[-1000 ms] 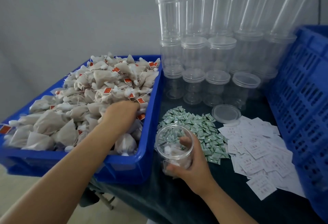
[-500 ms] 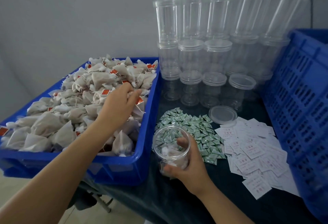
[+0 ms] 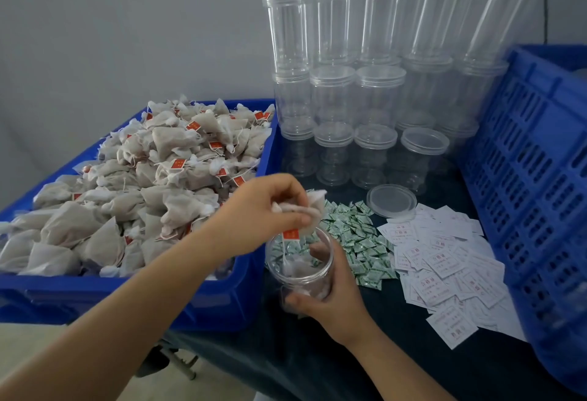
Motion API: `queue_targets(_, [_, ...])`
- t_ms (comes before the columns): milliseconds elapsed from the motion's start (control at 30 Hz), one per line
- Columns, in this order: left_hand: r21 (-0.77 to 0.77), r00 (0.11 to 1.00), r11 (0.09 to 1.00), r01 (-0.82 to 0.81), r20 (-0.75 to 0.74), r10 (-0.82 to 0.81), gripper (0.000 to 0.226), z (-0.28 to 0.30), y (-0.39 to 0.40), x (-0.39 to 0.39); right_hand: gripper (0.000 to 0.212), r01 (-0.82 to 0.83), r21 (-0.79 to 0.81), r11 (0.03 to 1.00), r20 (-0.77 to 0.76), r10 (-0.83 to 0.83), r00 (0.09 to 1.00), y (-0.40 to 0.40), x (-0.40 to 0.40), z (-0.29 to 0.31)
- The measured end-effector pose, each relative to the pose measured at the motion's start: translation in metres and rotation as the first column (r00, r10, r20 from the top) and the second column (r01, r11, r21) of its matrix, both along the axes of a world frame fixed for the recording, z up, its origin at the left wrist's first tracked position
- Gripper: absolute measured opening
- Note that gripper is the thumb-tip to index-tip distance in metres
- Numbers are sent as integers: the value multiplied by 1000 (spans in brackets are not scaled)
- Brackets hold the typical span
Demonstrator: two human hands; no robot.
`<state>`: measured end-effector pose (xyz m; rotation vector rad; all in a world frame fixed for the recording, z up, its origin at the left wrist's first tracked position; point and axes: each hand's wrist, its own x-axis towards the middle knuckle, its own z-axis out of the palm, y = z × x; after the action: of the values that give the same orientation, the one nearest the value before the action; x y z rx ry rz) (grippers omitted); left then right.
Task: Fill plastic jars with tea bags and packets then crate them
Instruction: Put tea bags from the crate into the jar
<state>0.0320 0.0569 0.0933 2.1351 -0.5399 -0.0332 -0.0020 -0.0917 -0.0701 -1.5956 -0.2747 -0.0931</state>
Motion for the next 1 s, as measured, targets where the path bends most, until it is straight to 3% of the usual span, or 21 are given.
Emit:
queue_targets(133, [147,996,987,69,43,-76,7,-18,-11,-8,97,-20,32,999,2,20,1000,0,3,-2])
queue_targets(267, [484,953,871,84,216,-212,10,-30,-18,-11,102,-23,43,999,-2,23,1000,0,4,-2])
queue_targets(500, [775,939,615,148,85,-333,22,-22,-26,-3,102,-30,53,998,-7,31,999,1,3,0])
queue_targets(667, [830,920,460,315,-150,-361,20,-17,-40,5,99,-46,62,997,16,45,999,2,3,-2])
queue_targets(833, [862,908,345,371,-258,-331,19,-22,-48,13,95,-7,24,1000,47,6,999,2,4,-3])
queue_targets(933, [861,910,340,379,-279,-307,20,-25,-51,15,95,0,16,1000,50,-1,999,1,4,-4])
queue_targets(1000, [856,936,405,321,-223,-271,21,-28,-51,14,95,4,7,1000,52,-4,999,1,5,-5])
